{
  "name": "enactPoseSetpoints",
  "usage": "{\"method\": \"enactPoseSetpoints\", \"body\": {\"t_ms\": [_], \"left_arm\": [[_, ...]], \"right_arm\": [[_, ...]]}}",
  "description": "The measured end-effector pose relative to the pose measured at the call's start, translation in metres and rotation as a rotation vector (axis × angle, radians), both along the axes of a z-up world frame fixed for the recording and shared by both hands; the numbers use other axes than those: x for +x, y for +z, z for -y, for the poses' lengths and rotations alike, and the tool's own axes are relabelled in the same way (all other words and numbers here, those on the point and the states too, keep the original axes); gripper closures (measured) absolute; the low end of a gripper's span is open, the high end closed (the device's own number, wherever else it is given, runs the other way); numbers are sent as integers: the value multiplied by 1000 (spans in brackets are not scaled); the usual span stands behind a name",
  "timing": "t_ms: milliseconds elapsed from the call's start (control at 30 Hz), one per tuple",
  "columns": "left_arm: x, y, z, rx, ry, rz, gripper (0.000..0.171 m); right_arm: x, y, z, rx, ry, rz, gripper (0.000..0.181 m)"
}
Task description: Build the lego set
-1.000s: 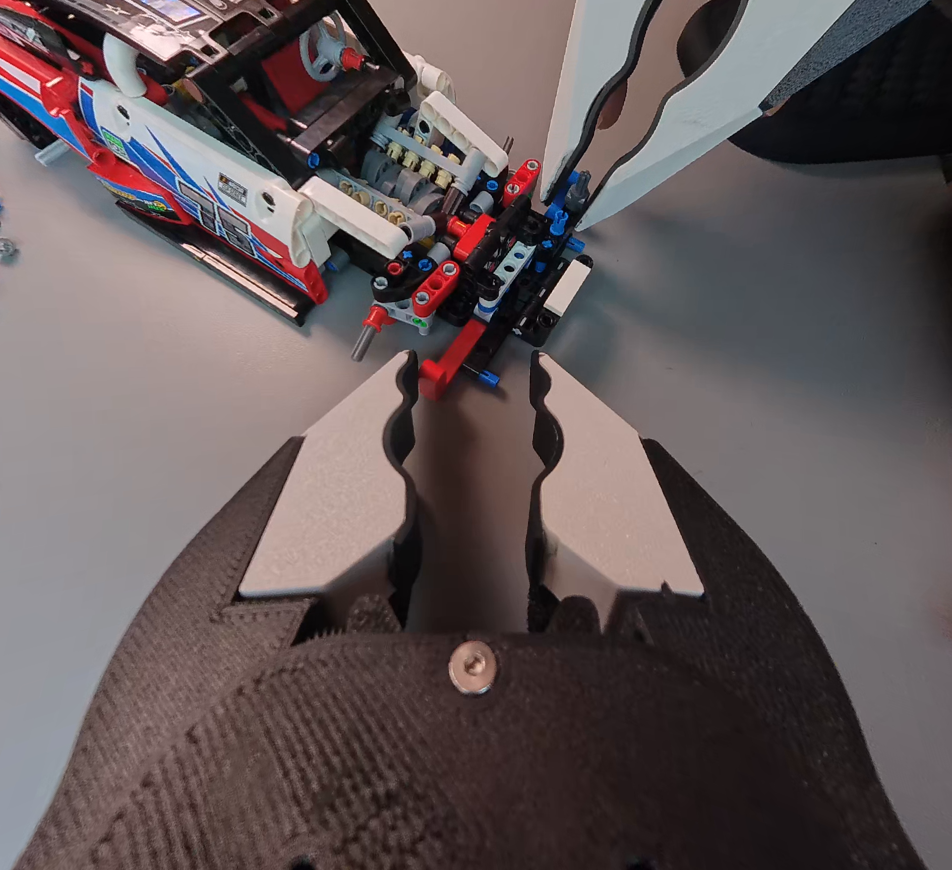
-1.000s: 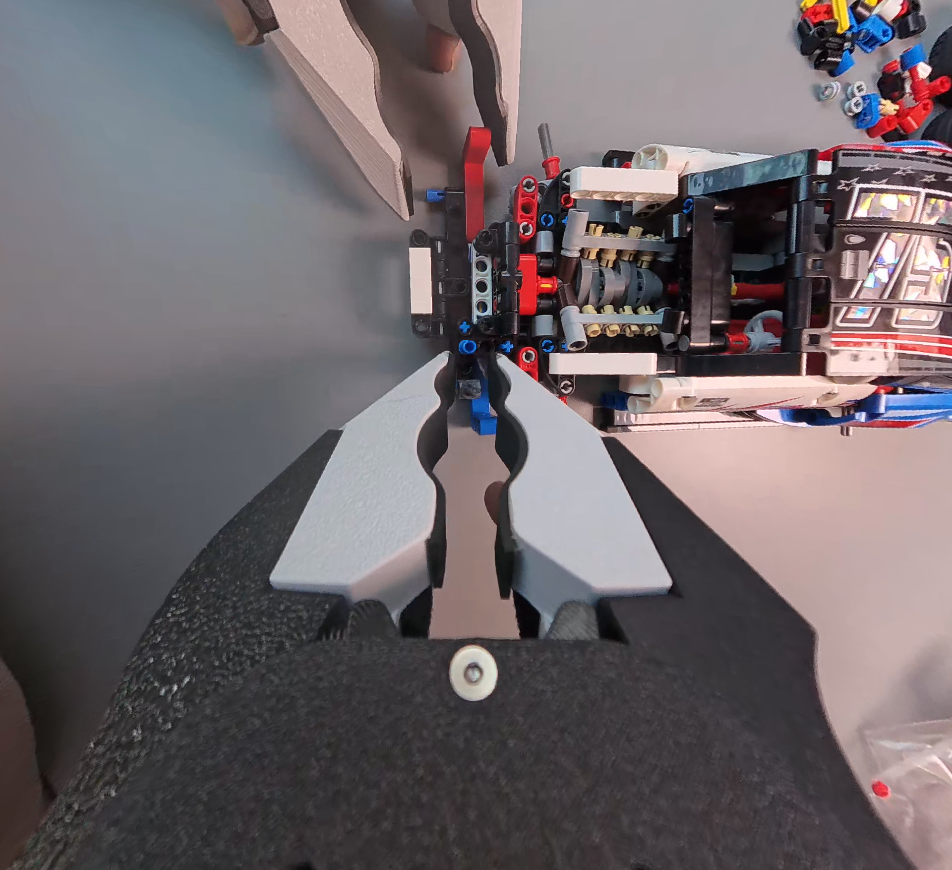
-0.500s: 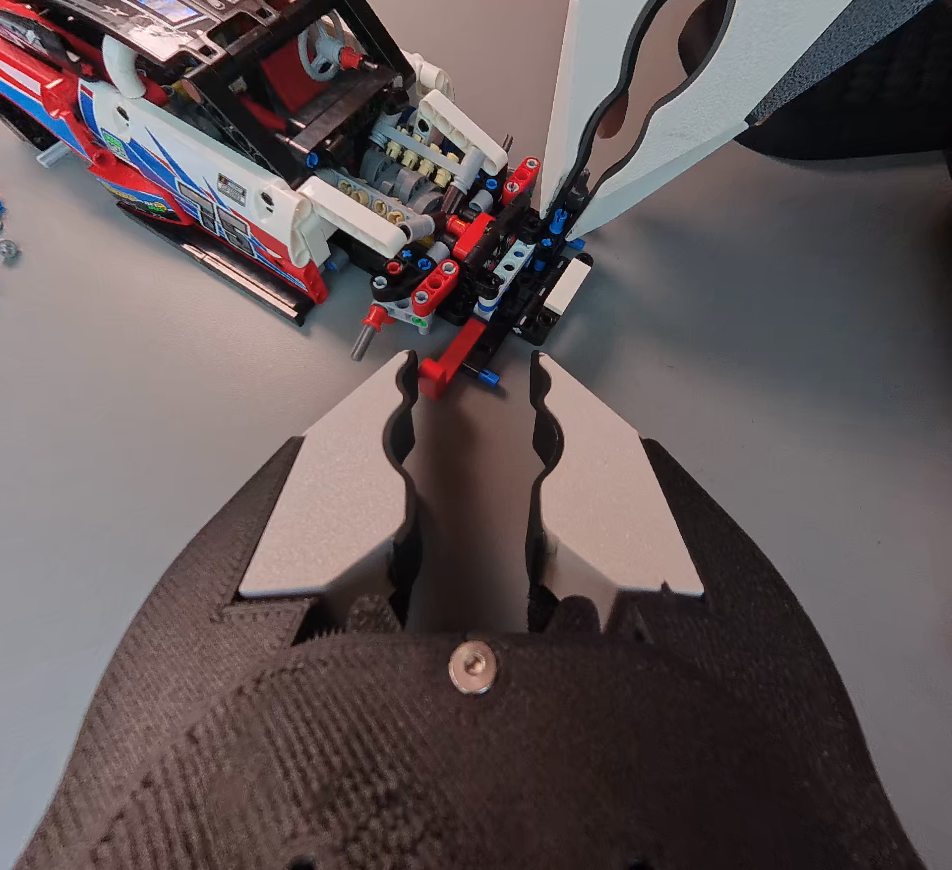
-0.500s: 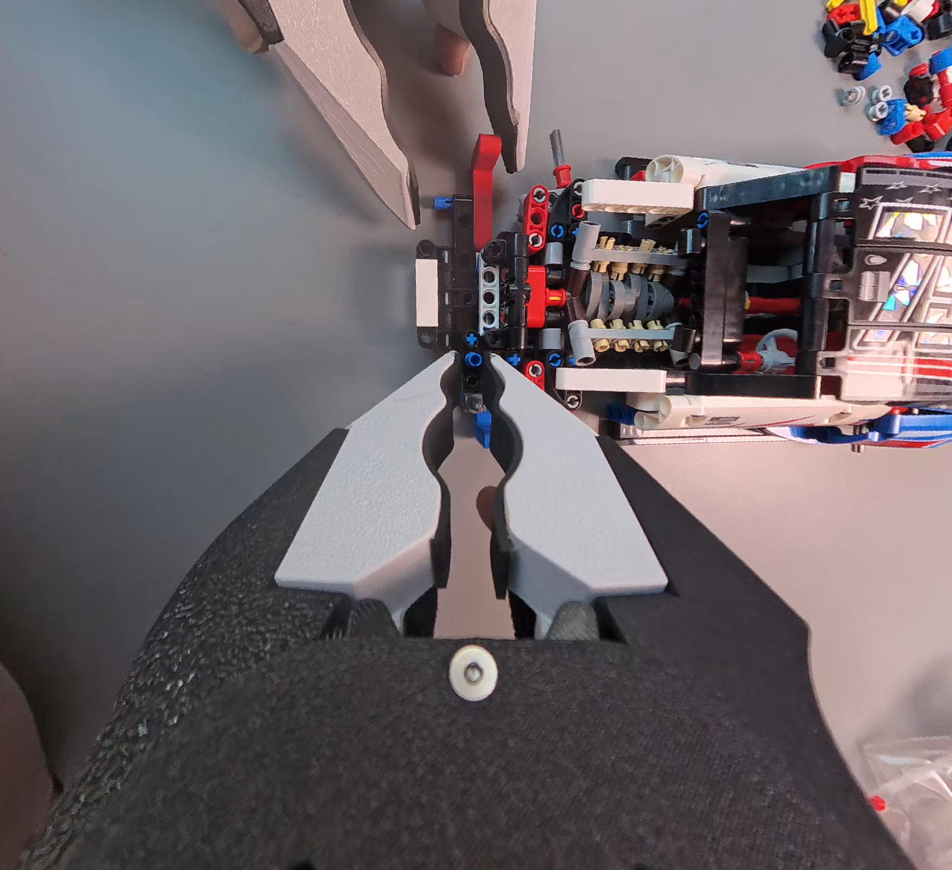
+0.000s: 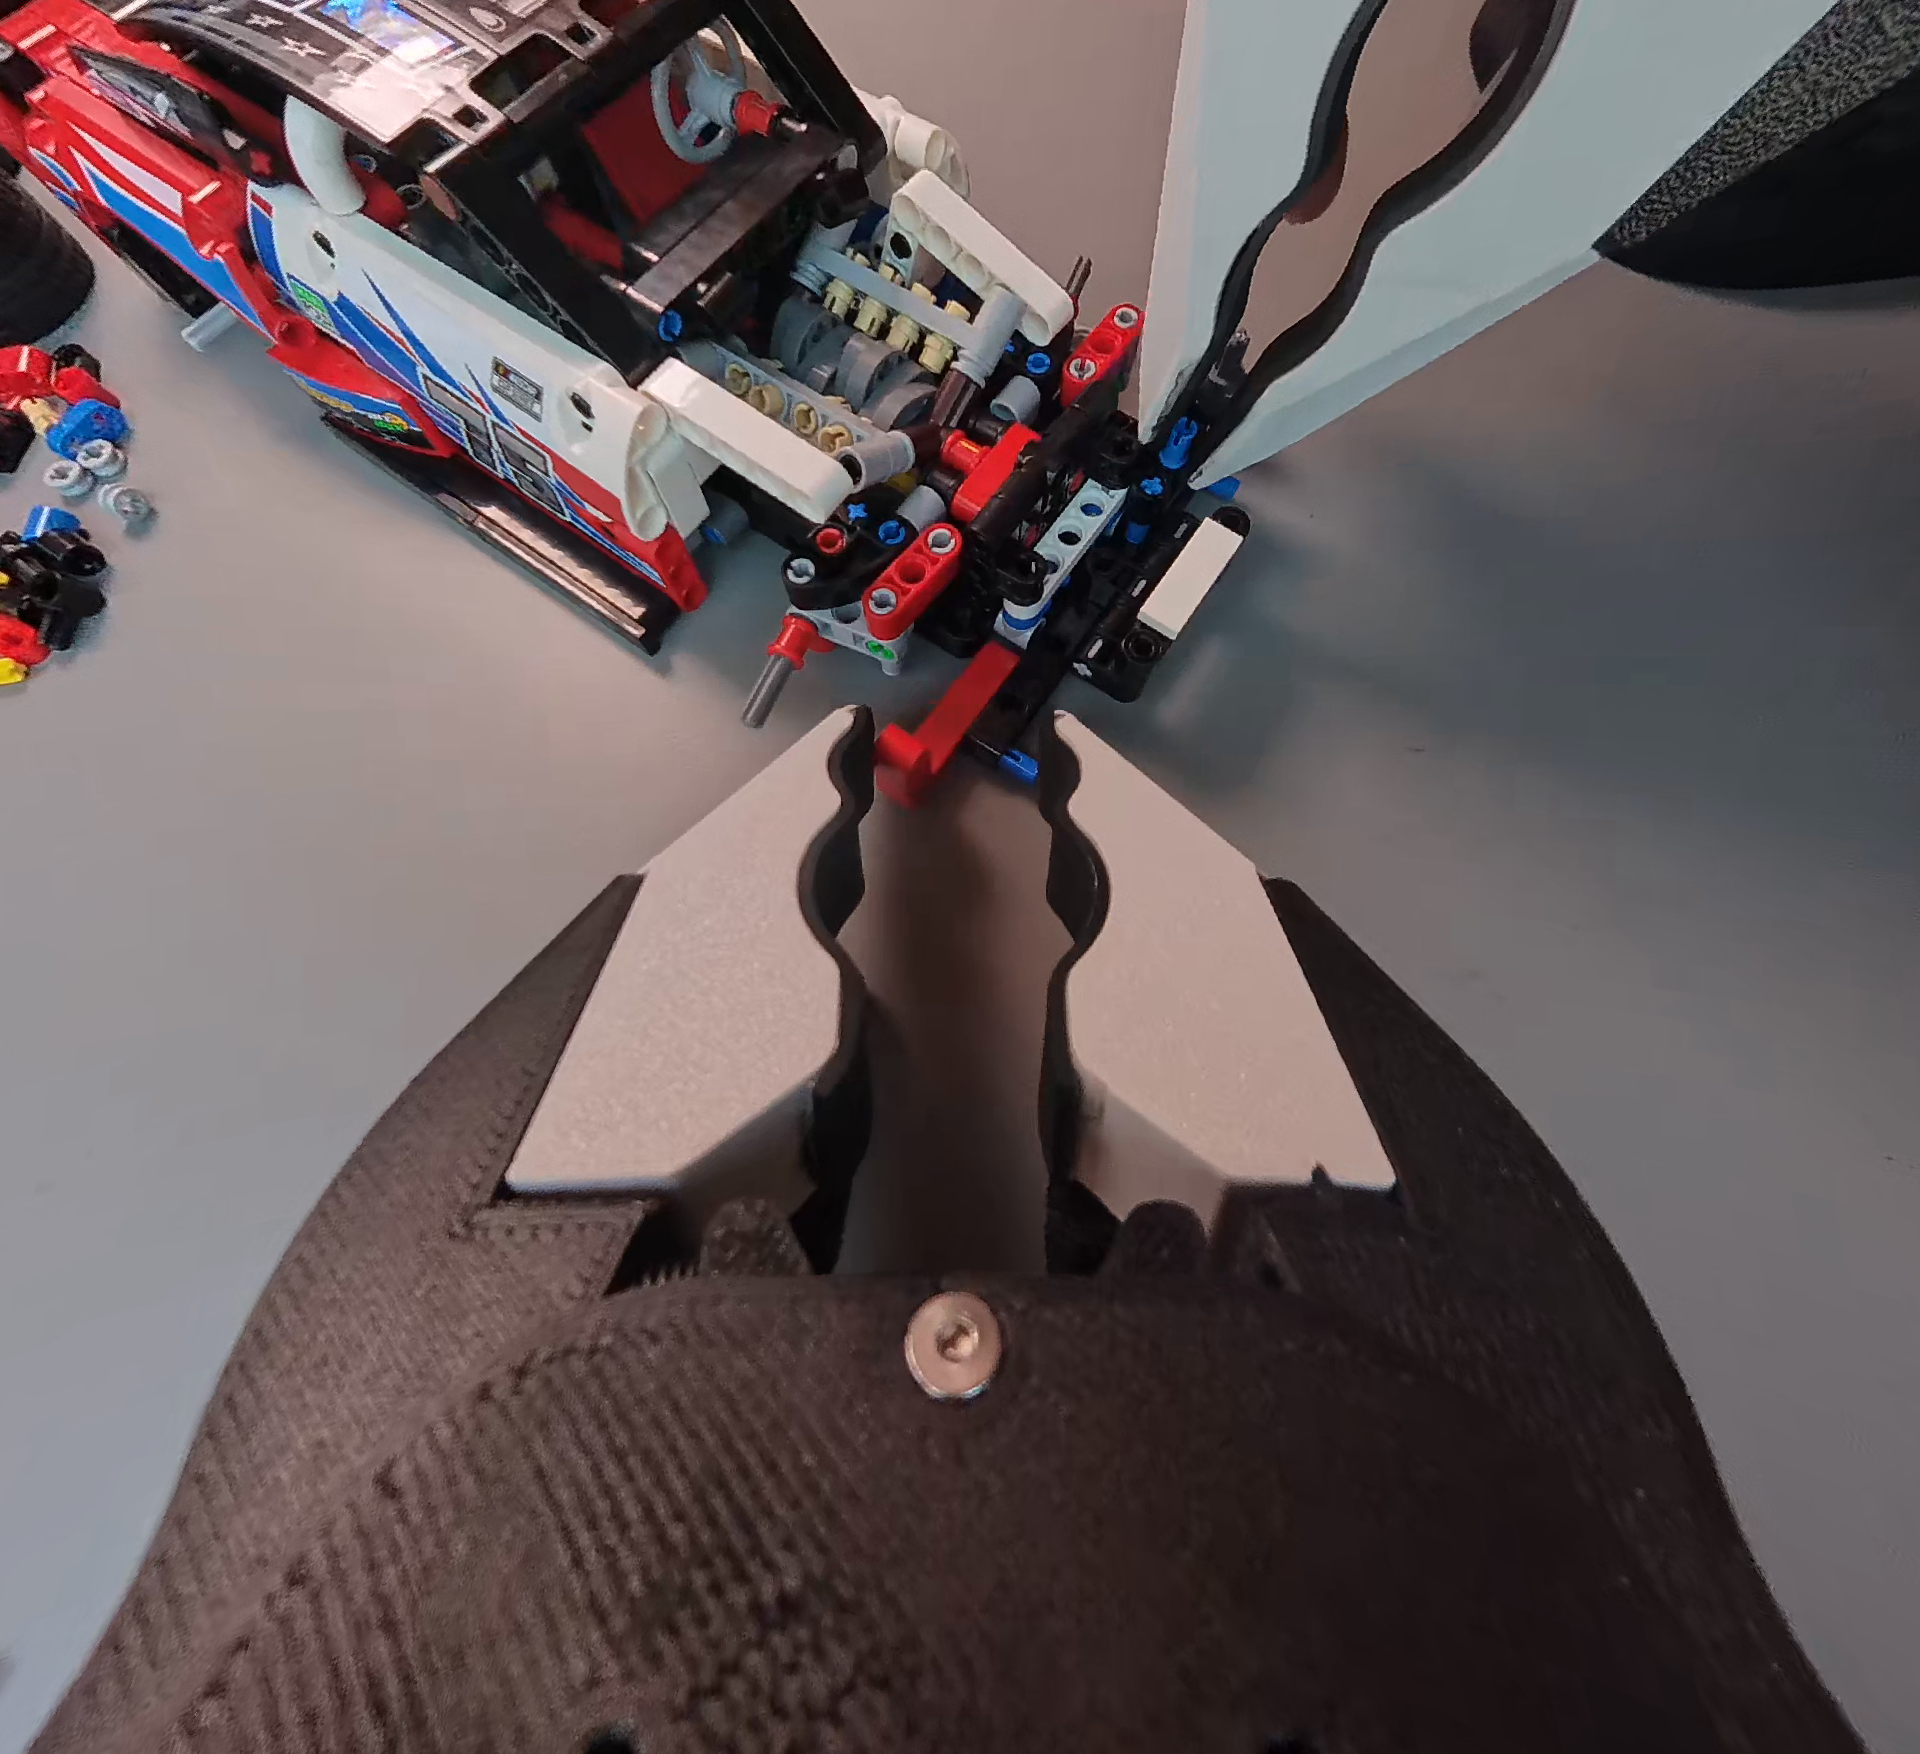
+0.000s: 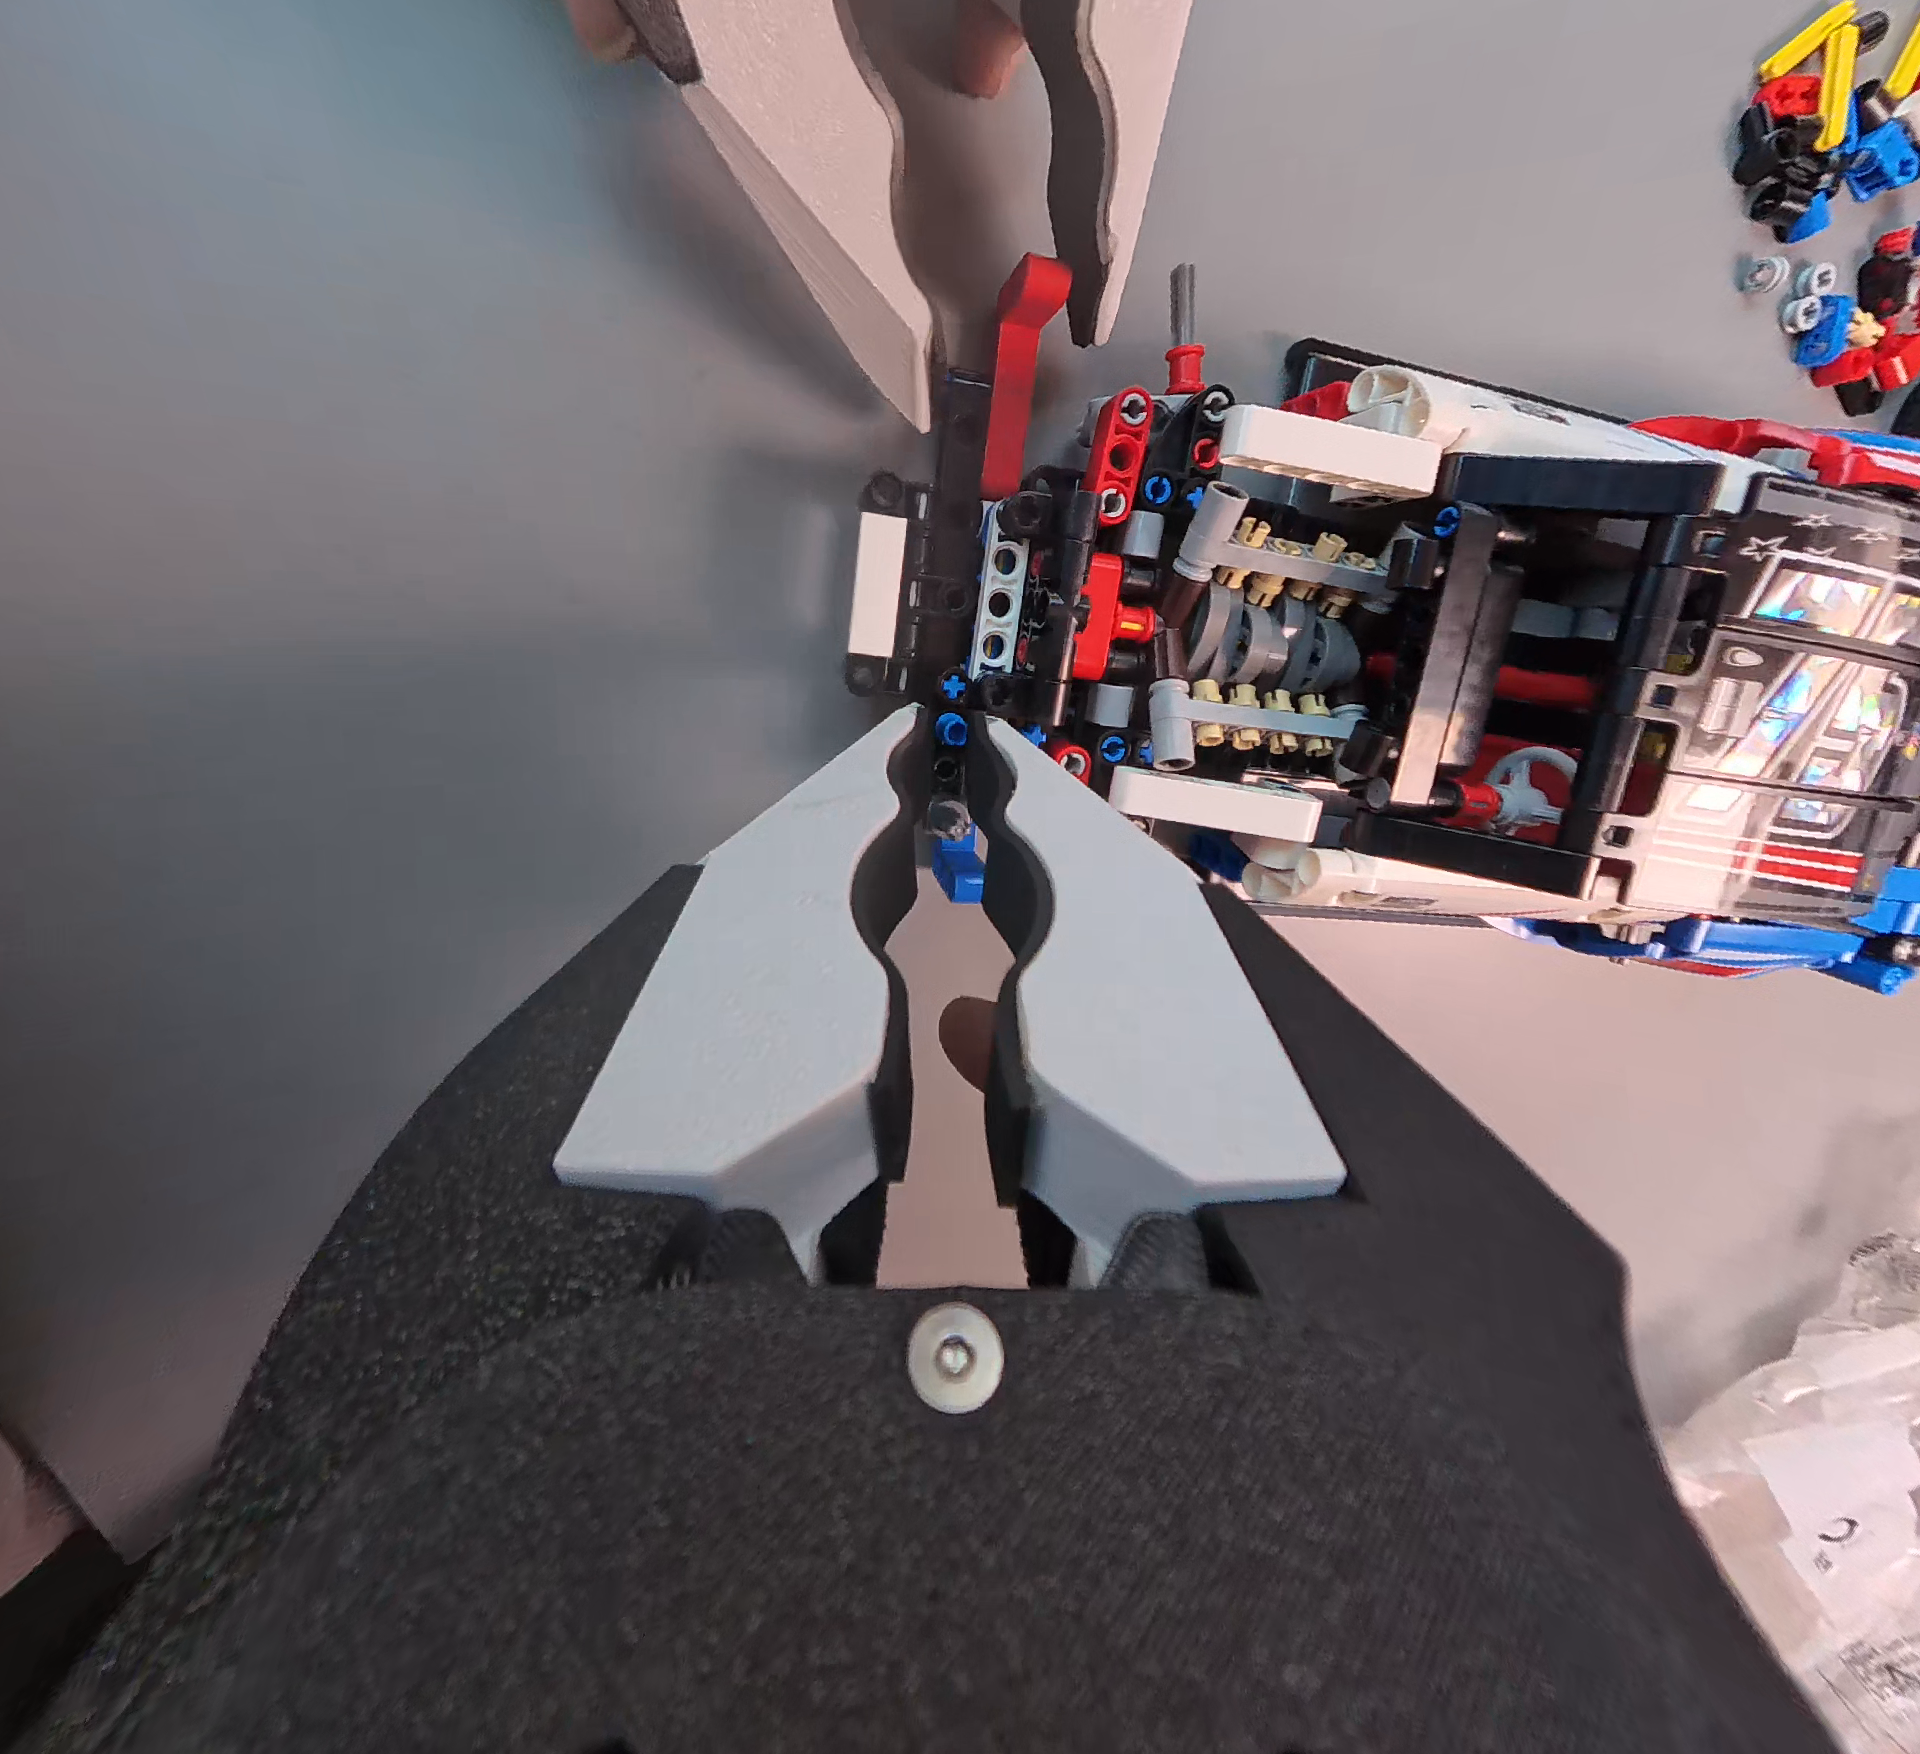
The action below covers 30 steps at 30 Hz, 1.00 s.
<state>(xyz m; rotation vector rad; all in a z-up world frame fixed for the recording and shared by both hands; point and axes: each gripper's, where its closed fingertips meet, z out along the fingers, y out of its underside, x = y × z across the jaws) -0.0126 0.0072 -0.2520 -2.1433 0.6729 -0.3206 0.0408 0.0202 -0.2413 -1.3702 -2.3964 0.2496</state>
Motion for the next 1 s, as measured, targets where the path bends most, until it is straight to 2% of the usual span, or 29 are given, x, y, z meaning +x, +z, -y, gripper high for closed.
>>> {"method": "enactPoseSetpoints", "body": {"t_ms": [133, 667, 833, 1000], "left_arm": [[-1, -1, -1, -2, 15, -15, 142], [-1, -2, 0, 1, 3, -15, 142], [-1, -2, 1, 4, 2, -22, 143], [-1, -2, 1, 4, 4, -25, 143]], "right_arm": [[1, 0, 4, -23, 28, 4, 179], [1, 3, 0, -110, -56, -34, 177], [1, -3, -1, -78, -35, 7, 176], [2, -5, -1, -133, -13, 42, 176]]}}
